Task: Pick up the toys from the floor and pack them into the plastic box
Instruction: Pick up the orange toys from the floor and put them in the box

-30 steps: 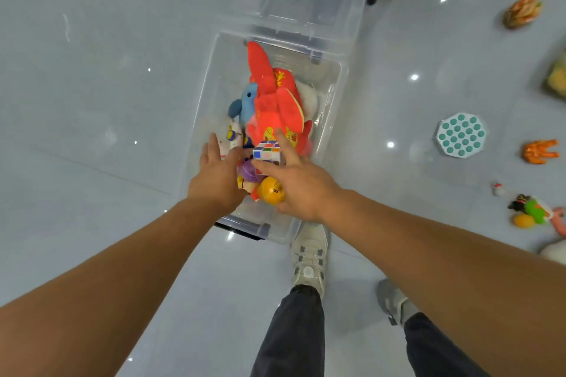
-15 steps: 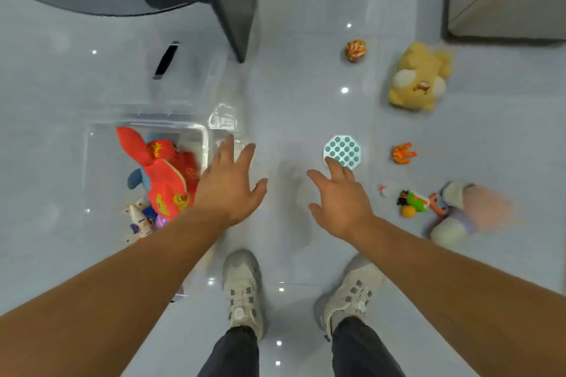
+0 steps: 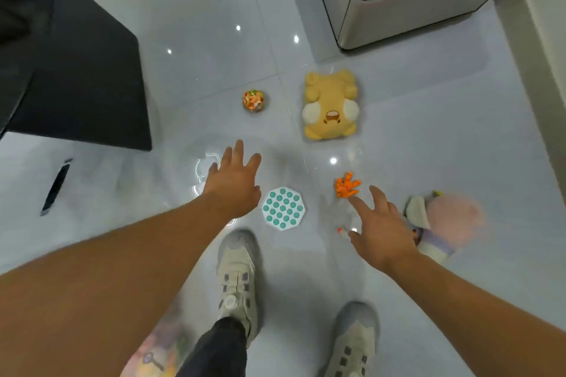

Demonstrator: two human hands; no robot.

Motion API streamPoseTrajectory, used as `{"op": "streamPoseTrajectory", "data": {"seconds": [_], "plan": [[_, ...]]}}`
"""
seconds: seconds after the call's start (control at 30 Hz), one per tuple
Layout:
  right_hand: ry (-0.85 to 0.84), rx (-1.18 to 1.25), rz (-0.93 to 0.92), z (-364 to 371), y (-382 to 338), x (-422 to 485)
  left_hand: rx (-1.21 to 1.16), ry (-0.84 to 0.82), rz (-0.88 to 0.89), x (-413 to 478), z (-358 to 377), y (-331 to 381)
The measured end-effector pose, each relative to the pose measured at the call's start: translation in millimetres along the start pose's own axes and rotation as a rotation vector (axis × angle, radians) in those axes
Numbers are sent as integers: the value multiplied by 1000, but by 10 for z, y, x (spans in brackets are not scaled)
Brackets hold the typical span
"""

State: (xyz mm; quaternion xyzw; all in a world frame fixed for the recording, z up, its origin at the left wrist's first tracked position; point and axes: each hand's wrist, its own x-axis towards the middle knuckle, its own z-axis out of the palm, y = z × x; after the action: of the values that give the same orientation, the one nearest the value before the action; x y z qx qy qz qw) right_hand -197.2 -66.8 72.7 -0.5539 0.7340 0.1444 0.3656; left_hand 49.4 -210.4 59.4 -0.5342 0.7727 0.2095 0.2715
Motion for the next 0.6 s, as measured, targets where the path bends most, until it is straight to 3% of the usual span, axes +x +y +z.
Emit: {"op": "streamPoseTrajectory", "data": {"seconds": [0.13, 0.33, 0.6], "plan": [[-11, 139, 68, 477, 35, 590, -17, 76, -19, 1051, 59, -159], [34, 179, 120, 1002, 59, 1151, -71, 226, 191, 2102, 307, -279], [242, -92, 99, 1196, 92, 1360, -13, 265, 129, 2146, 474, -138]]}}
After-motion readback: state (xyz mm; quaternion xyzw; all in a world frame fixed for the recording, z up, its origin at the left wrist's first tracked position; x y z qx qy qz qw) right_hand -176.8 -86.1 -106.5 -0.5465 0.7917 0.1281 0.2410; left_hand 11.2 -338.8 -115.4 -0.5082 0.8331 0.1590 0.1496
